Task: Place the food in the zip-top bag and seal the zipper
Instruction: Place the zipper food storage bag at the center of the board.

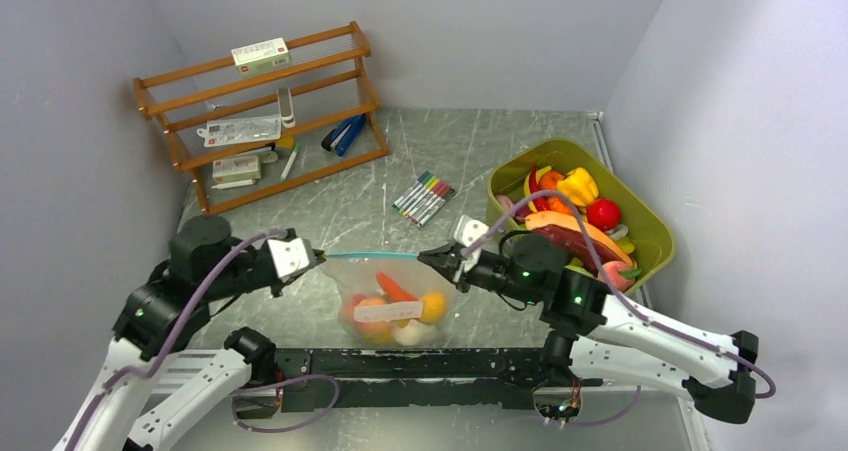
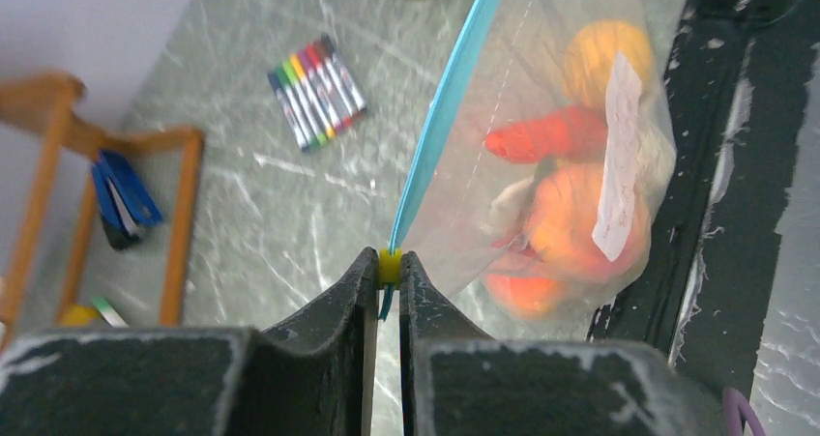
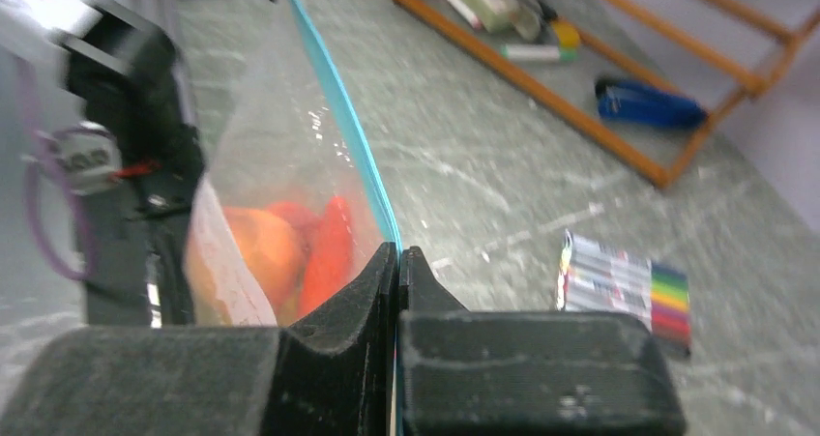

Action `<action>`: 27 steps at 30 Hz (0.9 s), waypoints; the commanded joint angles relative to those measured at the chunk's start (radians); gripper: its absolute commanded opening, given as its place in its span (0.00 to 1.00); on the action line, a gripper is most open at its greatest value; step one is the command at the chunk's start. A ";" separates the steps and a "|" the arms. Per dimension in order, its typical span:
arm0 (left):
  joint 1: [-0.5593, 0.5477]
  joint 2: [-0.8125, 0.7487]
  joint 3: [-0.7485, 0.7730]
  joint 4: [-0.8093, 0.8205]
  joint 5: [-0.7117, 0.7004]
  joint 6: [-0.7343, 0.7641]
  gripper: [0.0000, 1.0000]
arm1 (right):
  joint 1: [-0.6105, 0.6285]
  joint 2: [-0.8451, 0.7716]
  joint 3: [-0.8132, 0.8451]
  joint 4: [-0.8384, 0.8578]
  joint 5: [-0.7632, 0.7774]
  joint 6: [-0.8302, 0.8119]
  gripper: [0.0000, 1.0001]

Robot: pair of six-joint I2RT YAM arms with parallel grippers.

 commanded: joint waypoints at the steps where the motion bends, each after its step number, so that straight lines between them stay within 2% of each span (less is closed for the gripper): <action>1: 0.005 0.031 -0.102 0.157 -0.110 -0.126 0.07 | -0.009 0.081 -0.074 0.103 0.193 0.001 0.00; 7: 0.005 0.133 -0.180 0.249 -0.311 -0.155 0.07 | -0.025 0.180 -0.106 0.226 0.287 -0.048 0.00; 12: 0.011 0.203 -0.226 0.312 -0.419 -0.143 0.07 | -0.065 0.247 -0.060 0.224 0.308 -0.045 0.29; 15: 0.037 0.234 -0.253 0.356 -0.512 -0.174 0.07 | -0.066 0.240 -0.037 0.203 0.319 -0.009 0.40; 20: 0.138 0.288 -0.269 0.367 -0.528 -0.219 0.07 | -0.066 0.150 -0.101 0.225 0.312 0.045 0.60; 23: 0.171 0.288 -0.305 0.428 -0.606 -0.232 0.07 | -0.065 0.098 -0.130 0.217 0.300 0.092 0.71; 24: 0.176 0.288 -0.314 0.445 -0.628 -0.232 0.07 | -0.065 0.086 -0.134 0.211 0.295 0.105 0.75; 26: 0.190 0.300 -0.321 0.463 -0.644 -0.243 0.07 | -0.066 0.064 -0.134 0.199 0.282 0.128 0.98; 27: 0.198 0.308 -0.319 0.466 -0.641 -0.250 0.07 | -0.066 0.055 -0.130 0.193 0.279 0.138 1.00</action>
